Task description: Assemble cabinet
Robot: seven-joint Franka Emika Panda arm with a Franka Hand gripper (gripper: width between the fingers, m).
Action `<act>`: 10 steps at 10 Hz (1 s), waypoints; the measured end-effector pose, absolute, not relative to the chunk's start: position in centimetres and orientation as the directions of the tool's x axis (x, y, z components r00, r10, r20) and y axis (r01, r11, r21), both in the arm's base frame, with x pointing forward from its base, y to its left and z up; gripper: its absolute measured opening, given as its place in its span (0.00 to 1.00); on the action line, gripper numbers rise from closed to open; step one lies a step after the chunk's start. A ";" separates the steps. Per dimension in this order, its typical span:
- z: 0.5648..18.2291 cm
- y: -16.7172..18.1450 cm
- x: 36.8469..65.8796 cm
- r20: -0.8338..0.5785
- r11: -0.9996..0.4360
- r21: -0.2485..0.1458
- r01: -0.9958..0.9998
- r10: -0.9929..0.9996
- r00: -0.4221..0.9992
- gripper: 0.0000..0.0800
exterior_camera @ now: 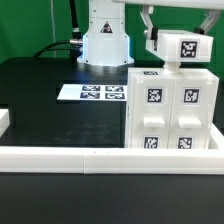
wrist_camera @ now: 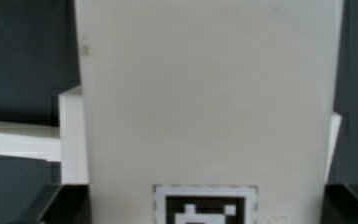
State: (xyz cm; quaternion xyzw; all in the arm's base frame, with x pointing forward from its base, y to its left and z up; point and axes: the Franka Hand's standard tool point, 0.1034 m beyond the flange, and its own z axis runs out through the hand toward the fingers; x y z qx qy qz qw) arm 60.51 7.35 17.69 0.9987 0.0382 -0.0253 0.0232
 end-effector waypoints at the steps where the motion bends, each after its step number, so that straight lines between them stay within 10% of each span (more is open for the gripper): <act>1: 17.7 7.3 60.6 -0.049 -0.996 0.045 0.078 0.076 0.996 0.70; 10: 16.5 6.7 60.9 -0.001 -0.993 0.045 0.112 0.112 0.994 0.70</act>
Offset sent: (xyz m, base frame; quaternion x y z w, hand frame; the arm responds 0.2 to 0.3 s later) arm -0.0024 -0.0094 -0.0083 0.0117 0.0170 -0.0280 0.9994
